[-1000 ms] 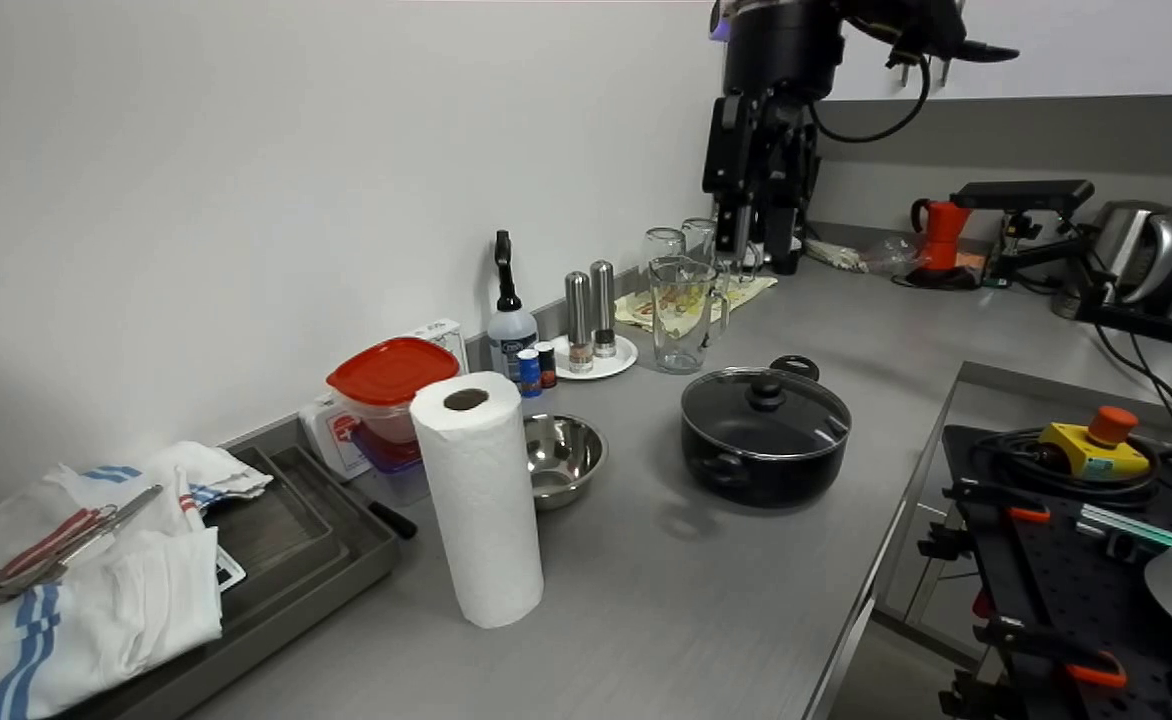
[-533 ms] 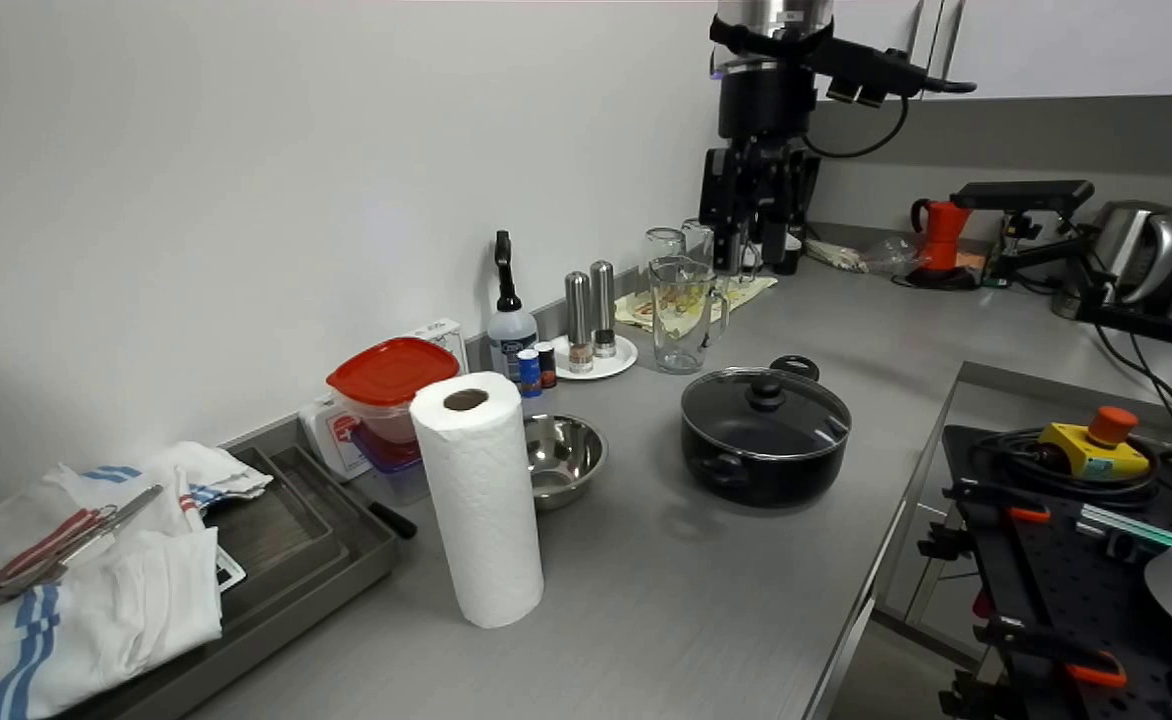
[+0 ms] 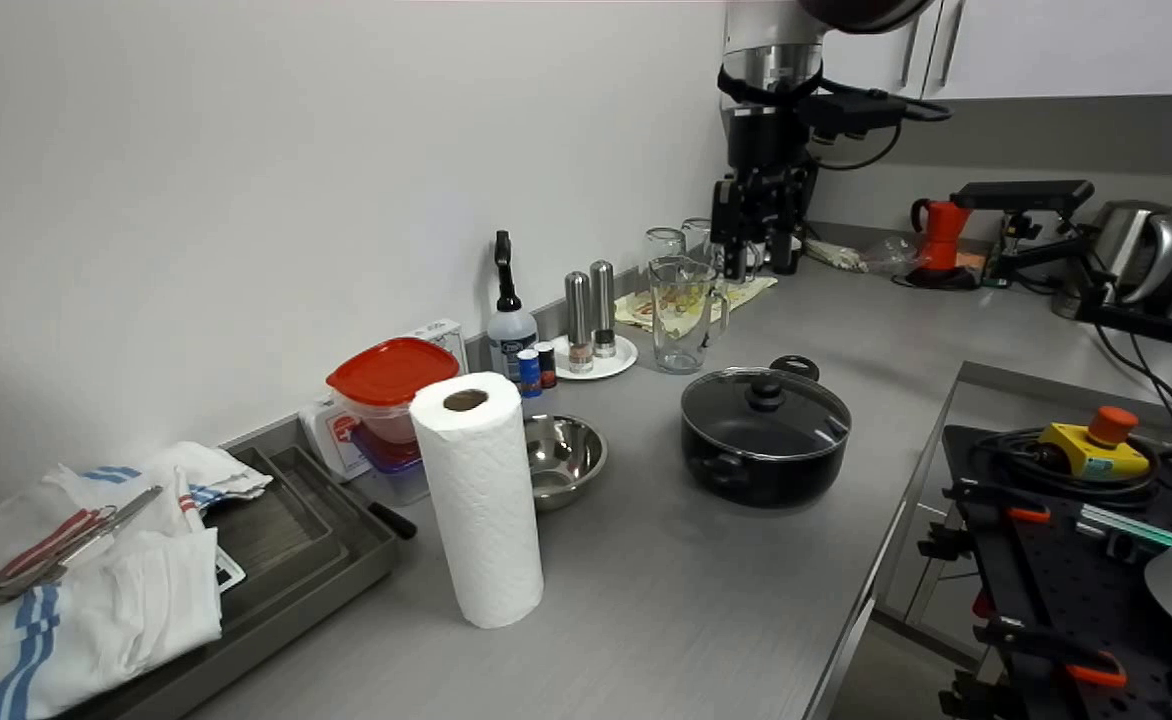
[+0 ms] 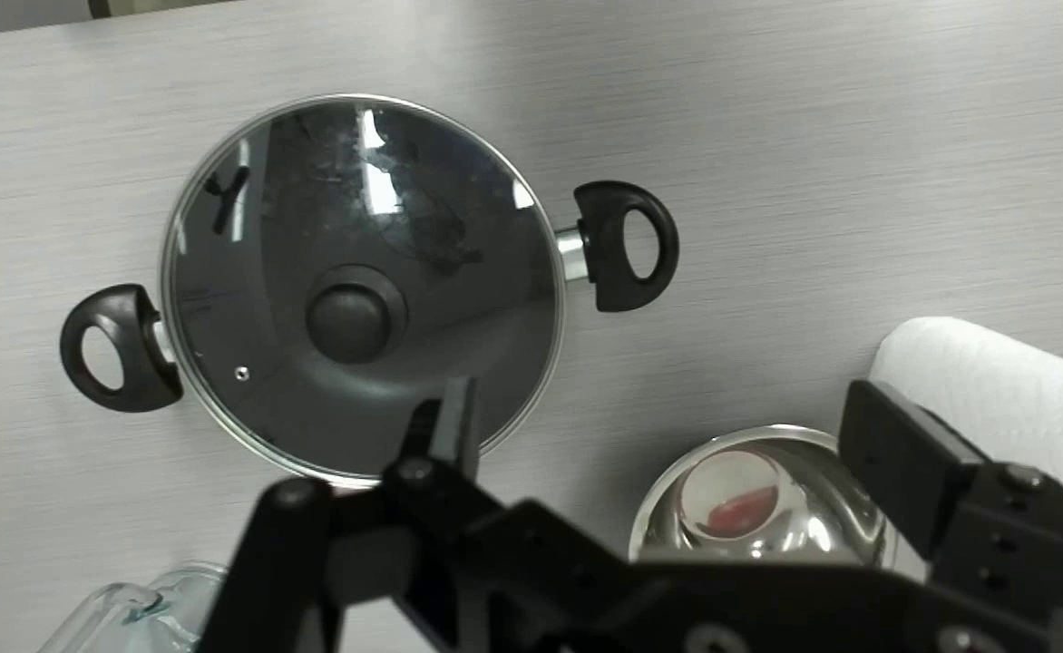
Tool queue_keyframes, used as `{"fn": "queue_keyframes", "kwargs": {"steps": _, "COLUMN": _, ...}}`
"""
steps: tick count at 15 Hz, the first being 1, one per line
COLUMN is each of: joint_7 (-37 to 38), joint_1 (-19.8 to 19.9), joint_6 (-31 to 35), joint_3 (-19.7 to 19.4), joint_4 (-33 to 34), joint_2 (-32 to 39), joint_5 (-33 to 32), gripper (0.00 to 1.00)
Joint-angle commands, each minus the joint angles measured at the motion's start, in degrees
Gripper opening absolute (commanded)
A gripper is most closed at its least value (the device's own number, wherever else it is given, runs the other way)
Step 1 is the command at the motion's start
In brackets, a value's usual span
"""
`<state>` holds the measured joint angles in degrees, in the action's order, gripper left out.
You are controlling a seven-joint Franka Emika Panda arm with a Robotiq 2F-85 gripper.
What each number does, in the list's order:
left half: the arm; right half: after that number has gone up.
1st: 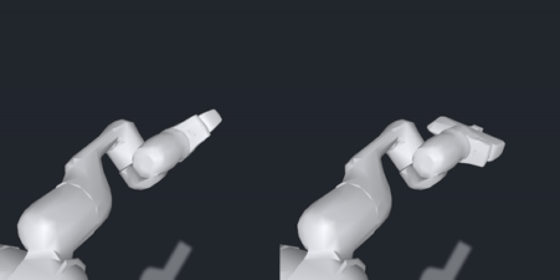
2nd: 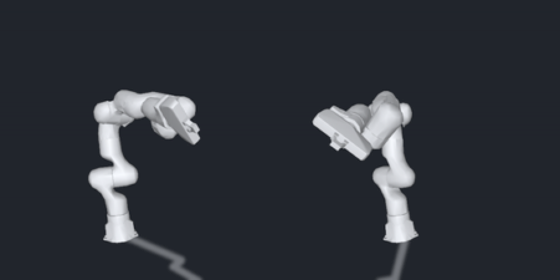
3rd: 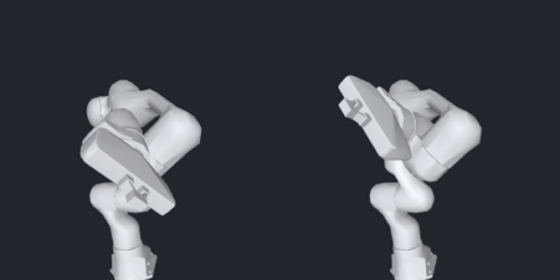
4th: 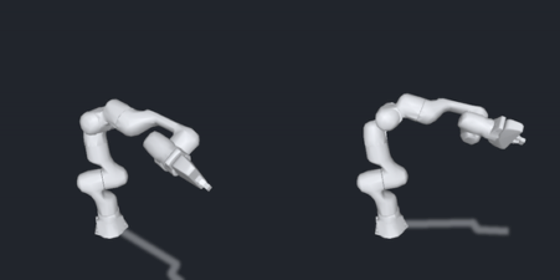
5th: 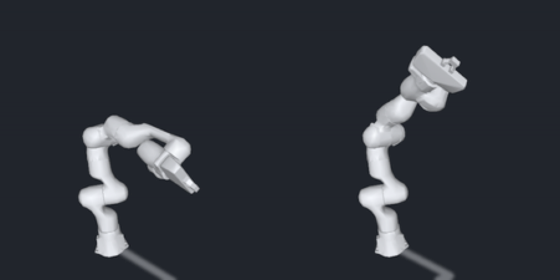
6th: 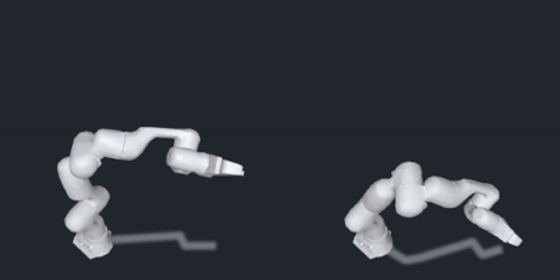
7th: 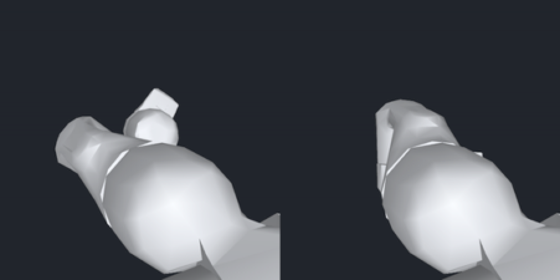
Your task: Place the pot's lid on the counter
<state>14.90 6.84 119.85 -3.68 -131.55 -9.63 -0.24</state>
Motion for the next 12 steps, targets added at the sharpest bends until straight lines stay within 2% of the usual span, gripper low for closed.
{"fn": "queue_keyframes", "kwargs": {"steps": 1, "joint_7": -1.5, "joint_1": 1.2, "joint_6": 2.7, "joint_3": -1.8, "joint_4": 1.1, "joint_2": 2.7, "joint_5": -1.6, "gripper": 1.00}}
{"fn": "queue_keyframes", "kwargs": {"steps": 12, "joint_7": -6.4, "joint_1": 3.6, "joint_6": 14.5, "joint_3": -6.1, "joint_4": 1.0, "joint_2": 9.9, "joint_5": -0.8, "gripper": 1.00}}
